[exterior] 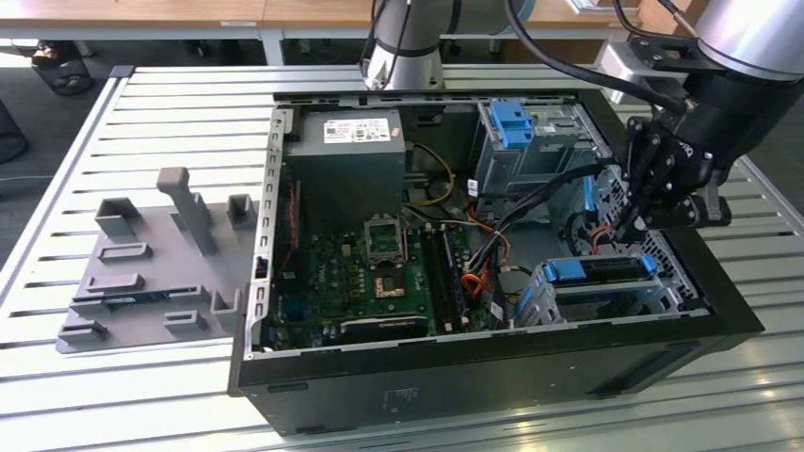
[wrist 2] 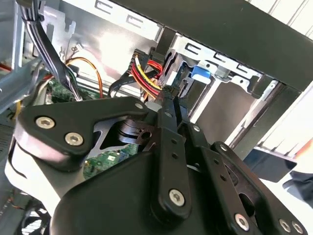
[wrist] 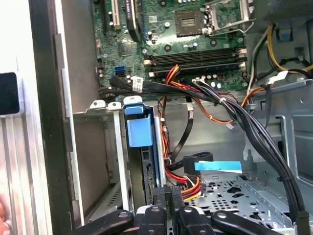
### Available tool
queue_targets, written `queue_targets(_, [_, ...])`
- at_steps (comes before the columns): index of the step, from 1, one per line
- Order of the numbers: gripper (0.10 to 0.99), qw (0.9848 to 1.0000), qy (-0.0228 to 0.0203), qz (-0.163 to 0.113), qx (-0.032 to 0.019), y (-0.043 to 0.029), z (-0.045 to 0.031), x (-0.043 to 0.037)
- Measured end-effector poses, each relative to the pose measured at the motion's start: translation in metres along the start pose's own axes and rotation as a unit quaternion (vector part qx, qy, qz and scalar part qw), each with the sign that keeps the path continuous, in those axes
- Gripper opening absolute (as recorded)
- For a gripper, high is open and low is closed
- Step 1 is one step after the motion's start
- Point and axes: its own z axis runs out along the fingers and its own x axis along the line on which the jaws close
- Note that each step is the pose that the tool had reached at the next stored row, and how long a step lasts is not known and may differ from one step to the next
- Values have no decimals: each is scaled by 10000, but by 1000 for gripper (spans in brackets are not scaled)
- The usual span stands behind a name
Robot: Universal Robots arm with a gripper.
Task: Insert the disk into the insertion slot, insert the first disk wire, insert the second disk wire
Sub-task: 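Insert the first disk wire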
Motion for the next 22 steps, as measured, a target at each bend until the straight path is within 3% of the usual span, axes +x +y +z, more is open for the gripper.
queue_targets(3, [165,10000,70,-45,14,5,3,1])
queue_targets(5, [165,9999,92,-46,37,9,4,1])
queue_targets(11, [165,9997,76,-144,183,15,31,0])
queue_targets(18, [165,9995,71,-208,216,41,41,3])
queue_targets(22, [165,9989,67,-396,228,44,43,3])
